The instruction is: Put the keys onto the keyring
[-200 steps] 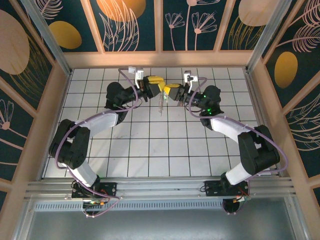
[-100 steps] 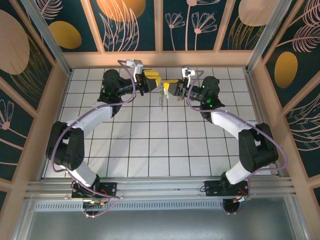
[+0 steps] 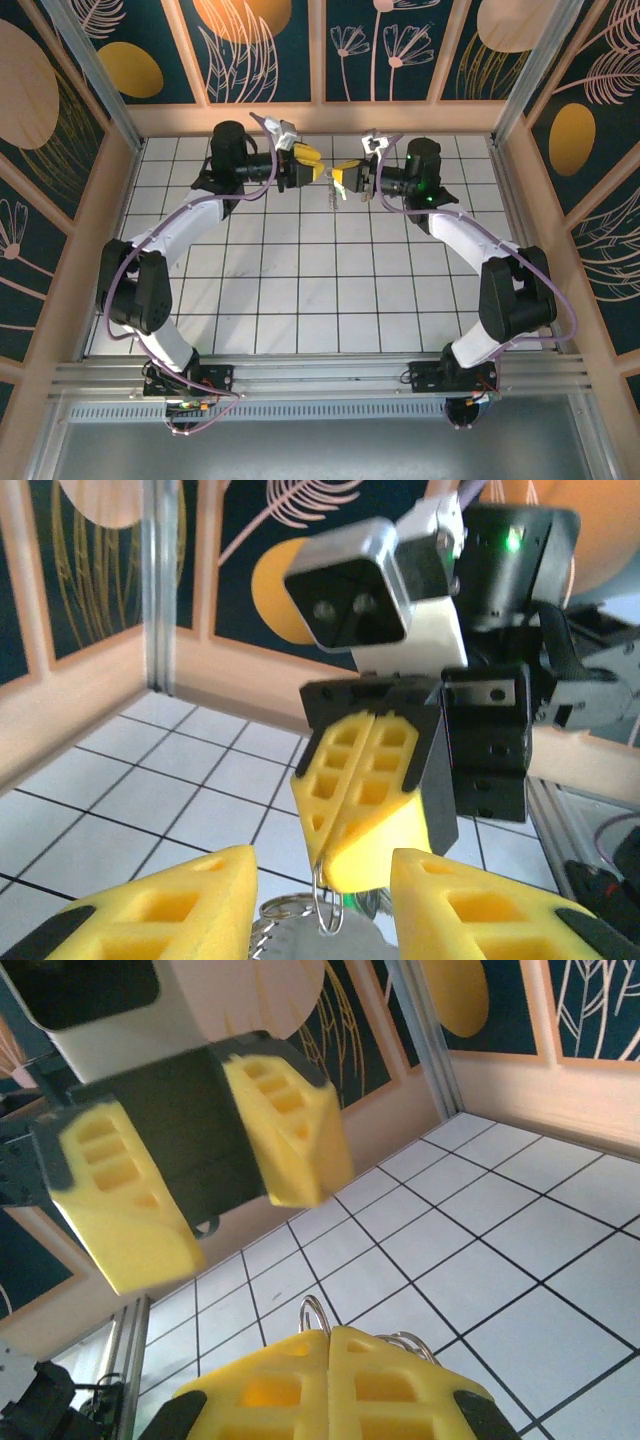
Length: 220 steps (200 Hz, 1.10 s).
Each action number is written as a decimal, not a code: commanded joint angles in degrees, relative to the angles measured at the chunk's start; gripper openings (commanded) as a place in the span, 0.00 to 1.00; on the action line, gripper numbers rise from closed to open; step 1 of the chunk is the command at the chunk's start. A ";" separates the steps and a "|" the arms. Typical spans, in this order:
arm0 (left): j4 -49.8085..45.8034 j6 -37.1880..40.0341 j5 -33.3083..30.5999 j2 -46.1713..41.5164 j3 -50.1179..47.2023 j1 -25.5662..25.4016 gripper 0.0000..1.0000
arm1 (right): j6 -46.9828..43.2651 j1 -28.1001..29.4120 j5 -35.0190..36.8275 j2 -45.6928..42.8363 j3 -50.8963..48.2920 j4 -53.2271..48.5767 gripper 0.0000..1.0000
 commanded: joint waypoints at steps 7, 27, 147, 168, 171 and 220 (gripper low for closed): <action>-11.16 8.15 5.80 2.86 4.59 0.40 0.39 | -5.97 -0.31 -4.49 -0.28 3.87 -5.96 0.00; -12.35 9.15 7.08 3.38 5.01 0.39 0.39 | -7.77 -0.30 -5.14 -0.21 5.01 -8.81 0.00; -12.03 7.49 11.06 5.69 6.87 0.36 0.39 | -8.74 -0.28 -6.68 -0.24 5.47 -10.04 0.00; -11.92 7.23 11.76 6.00 7.09 0.40 0.38 | -8.40 -0.17 -6.68 -0.07 5.55 -9.64 0.00; -11.91 7.27 11.85 5.92 7.09 0.40 0.38 | -8.37 -0.18 -6.68 -0.05 5.55 -9.56 0.00; -11.65 7.00 13.35 6.46 7.18 0.33 0.37 | -7.86 -0.14 -6.76 0.06 5.73 -8.86 0.00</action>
